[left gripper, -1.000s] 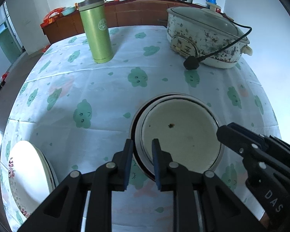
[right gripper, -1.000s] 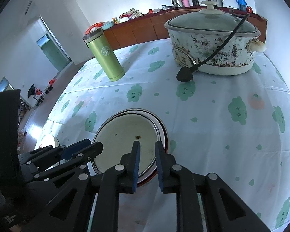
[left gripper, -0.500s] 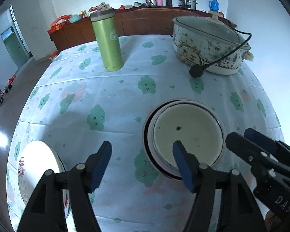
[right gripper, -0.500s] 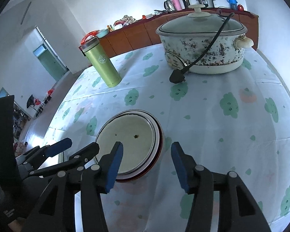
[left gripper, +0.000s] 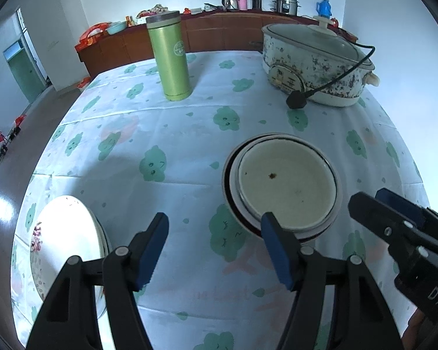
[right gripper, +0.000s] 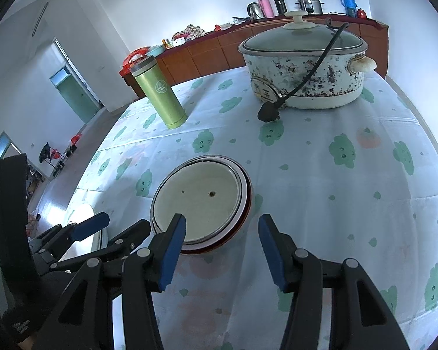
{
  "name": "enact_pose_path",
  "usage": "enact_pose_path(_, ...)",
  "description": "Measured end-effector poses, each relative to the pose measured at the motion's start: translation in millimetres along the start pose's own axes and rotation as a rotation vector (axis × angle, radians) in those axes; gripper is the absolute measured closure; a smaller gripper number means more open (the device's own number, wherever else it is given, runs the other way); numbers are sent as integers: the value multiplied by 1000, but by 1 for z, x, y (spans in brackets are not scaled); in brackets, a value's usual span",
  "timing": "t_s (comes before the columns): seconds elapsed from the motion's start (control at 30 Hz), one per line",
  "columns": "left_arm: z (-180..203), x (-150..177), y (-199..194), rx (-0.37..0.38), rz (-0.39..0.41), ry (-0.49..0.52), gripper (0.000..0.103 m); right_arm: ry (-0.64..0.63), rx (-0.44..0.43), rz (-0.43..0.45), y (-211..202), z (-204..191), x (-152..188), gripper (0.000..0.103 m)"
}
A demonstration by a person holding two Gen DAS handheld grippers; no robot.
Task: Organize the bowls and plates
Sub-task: 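Pull both grippers back from the nested bowl stack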
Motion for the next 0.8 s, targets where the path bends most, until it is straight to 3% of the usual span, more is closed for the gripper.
enact_pose_path(0.8, -12, 25, -36, -7, 20, -41, 37, -29, -15, 19, -35, -21, 21, 48)
Point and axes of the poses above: each gripper's, at about its wrist camera, not at the fingertips, and y roughly the way its jaws point, z to its right, x to its underside, the point moved 6 cm from there along y, roughly the way its jaws point, and after that the axes turned 7 degrees about z, right-handed, at the moved point
